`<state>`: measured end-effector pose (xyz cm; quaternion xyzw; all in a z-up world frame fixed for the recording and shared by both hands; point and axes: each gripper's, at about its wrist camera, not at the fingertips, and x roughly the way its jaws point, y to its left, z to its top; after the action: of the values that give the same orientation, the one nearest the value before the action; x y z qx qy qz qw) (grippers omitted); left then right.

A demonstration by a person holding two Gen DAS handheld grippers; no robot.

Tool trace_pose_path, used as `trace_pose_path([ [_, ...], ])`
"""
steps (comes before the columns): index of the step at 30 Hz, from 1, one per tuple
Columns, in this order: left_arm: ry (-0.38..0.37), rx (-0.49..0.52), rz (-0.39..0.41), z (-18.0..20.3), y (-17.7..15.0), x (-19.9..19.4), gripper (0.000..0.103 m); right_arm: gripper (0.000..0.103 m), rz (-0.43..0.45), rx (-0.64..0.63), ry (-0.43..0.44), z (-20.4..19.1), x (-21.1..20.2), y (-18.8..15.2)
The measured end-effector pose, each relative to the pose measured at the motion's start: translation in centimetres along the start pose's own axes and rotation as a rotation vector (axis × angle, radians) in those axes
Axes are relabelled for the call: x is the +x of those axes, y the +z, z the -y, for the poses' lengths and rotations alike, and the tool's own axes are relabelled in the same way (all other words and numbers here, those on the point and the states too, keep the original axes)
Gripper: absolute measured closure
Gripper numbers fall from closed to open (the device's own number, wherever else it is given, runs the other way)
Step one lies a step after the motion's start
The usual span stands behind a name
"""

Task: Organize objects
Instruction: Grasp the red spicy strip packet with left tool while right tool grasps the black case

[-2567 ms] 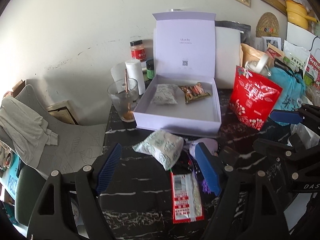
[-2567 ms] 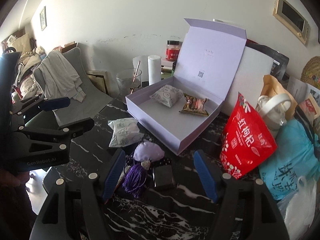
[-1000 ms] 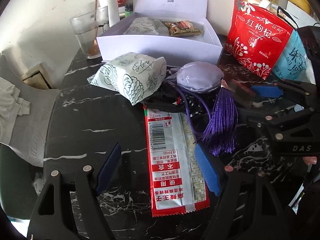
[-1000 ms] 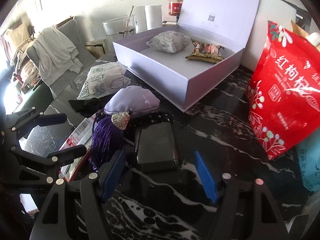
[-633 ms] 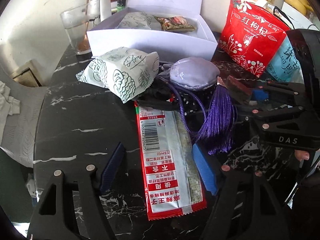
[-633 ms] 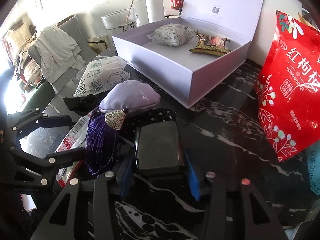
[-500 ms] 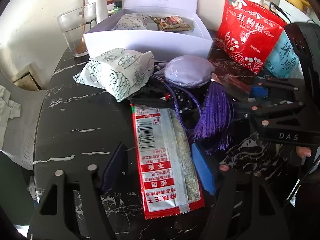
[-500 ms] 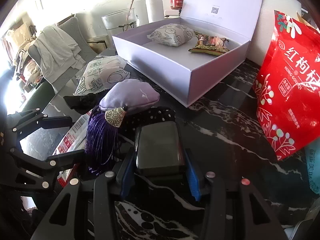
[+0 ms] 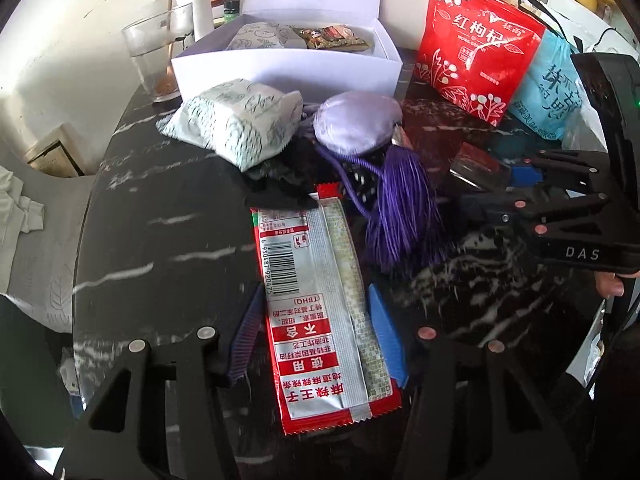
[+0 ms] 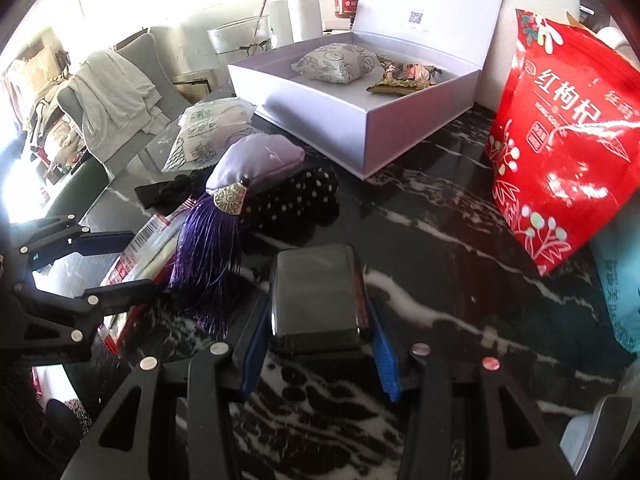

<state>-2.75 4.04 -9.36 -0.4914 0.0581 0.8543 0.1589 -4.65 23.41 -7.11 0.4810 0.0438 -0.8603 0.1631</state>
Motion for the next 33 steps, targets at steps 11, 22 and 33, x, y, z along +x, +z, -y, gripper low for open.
trace_pose_path([
  [11, -0.016, 0.012, -0.019, 0.4, -3.3, -2.2, 0.050, 0.056, -0.004, -0.048, 0.014, -1.8, -1.7, -2.6],
  [22, 0.022, 0.036, 0.011, 0.8, -2.2, -1.1, 0.032, 0.053, 0.004, -0.040, 0.021, -1.9, -1.4, -3.0],
  [33, 0.011, 0.047, 0.041, 0.9, -2.1, -1.1, 0.051, 0.049, 0.018, -0.057, 0.021, -2.1, -1.1, -2.7],
])
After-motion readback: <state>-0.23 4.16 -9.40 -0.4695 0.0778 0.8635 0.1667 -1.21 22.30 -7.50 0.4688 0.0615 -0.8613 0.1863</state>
